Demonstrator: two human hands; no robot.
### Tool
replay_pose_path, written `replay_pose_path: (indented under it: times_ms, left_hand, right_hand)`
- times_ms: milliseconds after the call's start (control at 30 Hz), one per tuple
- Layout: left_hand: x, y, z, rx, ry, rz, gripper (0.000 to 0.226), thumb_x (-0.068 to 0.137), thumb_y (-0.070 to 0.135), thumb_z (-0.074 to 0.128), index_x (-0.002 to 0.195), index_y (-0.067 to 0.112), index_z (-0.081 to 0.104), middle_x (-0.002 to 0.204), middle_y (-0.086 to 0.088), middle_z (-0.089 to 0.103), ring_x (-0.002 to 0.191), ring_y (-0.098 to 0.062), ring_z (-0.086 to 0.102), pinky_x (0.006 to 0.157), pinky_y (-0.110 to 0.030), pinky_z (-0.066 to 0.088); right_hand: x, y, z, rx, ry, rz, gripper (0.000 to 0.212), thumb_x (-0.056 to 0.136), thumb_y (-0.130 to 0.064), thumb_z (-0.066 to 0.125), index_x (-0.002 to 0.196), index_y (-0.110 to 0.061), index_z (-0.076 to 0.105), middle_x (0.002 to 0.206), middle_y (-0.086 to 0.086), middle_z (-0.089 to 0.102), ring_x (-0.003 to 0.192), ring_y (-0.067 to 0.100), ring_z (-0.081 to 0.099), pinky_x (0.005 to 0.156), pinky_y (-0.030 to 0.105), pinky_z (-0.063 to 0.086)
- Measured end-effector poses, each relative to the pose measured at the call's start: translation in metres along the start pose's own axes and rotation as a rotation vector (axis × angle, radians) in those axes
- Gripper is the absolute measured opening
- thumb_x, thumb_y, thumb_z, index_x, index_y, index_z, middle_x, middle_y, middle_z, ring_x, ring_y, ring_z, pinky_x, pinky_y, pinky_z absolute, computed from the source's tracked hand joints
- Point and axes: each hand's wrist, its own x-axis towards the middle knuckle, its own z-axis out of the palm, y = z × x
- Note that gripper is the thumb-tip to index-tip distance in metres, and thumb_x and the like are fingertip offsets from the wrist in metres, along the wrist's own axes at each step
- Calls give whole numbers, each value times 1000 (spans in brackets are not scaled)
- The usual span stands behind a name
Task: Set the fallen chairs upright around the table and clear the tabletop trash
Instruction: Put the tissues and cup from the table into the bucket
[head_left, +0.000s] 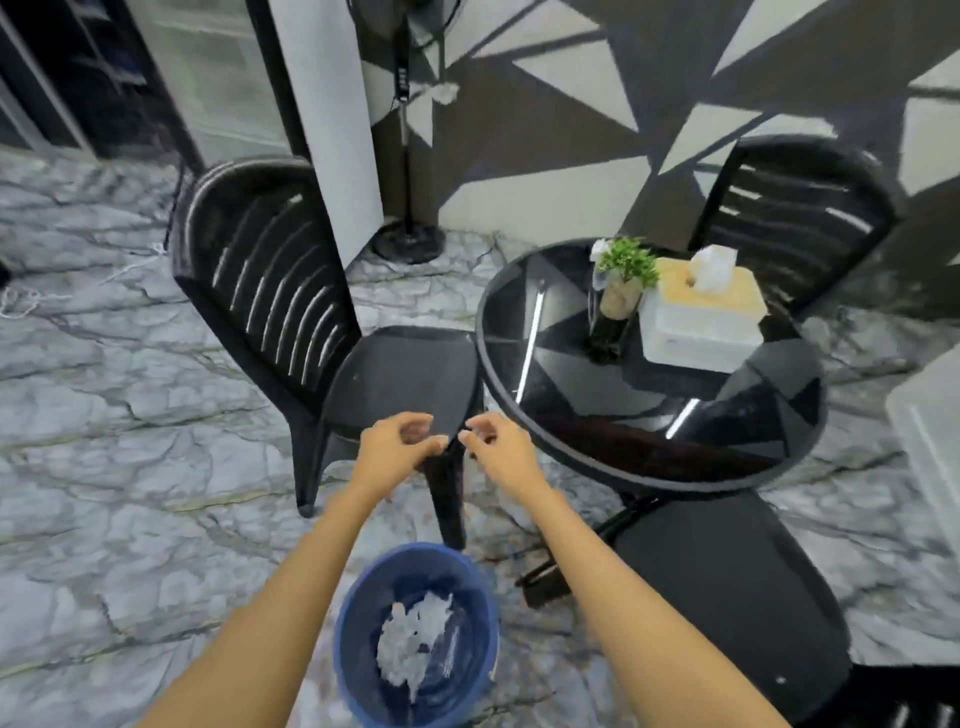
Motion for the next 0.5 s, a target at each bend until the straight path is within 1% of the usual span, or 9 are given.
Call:
replay_pose_path:
  times_ms: [67,133,167,233,267,333,367,467,500]
  left_hand:
    - [11,45,-6,15,-10,64,43,76,26,75,115,10,64,113,-9,68,104,-16,62,92,-25,46]
    - [27,82,-6,19,-28,124,43,76,30,74,114,13,64,114,-6,67,105,-15,61,97,-30,46]
    - [34,99,-3,17,-33,156,42,76,31,74,113,14,64,114,-5,67,105,-14,61,98,-30,46]
    - [50,126,6,4,-41,203,41,78,32,72,114,15,63,112,-4,65,99,-11,58,95,-27,45]
    - [59,137,11,4,-43,220,40,80,33,70,115,14,63,112,-3,65,97,-10,57,92,-26,44]
    - [78,156,24,15,-50,243,41,83,35,67,117,14,62,112,-1,64,97,-9,55,90,-24,42]
    - [90,163,31,25,-52,249,40,84,35,65,118,14,62,112,-1,64,97,-9,55,89,-23,41]
    - [132,180,52,55,-46,249,38,85,33,64,117,14,63,115,-3,65,98,-10,56,85,-25,43]
    - [148,185,60,55,-47,242,37,85,32,64,117,14,63,114,-3,66,98,-11,56,85,-26,45]
  right_hand:
    - [10,-28,-36,-1,66,-45,27,87,-25,63,107,-7,63,111,12,64,104,22,60,89,25,44]
    - [20,-47,-74,-17,130,-82,27,87,-28,64,106,-9,63,111,12,63,104,22,60,87,24,44]
    - [25,-53,-92,-16,162,-97,28,87,-28,64,106,-9,64,111,11,63,104,21,60,88,23,44]
    - [35,-62,-129,-7,227,-131,27,87,-27,65,106,-7,64,108,10,63,100,19,60,89,26,46]
    - [41,-64,-148,-9,256,-146,28,87,-26,65,106,-6,63,105,8,63,96,17,59,87,25,45]
    - [56,-66,-185,-15,301,-159,29,87,-26,65,107,-6,62,105,6,62,93,12,53,81,18,38]
    - [67,-65,-203,-10,322,-160,29,87,-26,65,108,-6,62,106,5,62,94,10,52,81,17,36]
    - [109,-58,-257,16,393,-147,29,86,-26,66,107,-6,63,108,6,63,96,13,54,84,20,41]
    - [125,-54,-273,24,411,-141,29,85,-26,66,107,-7,63,108,7,64,96,13,55,82,18,43]
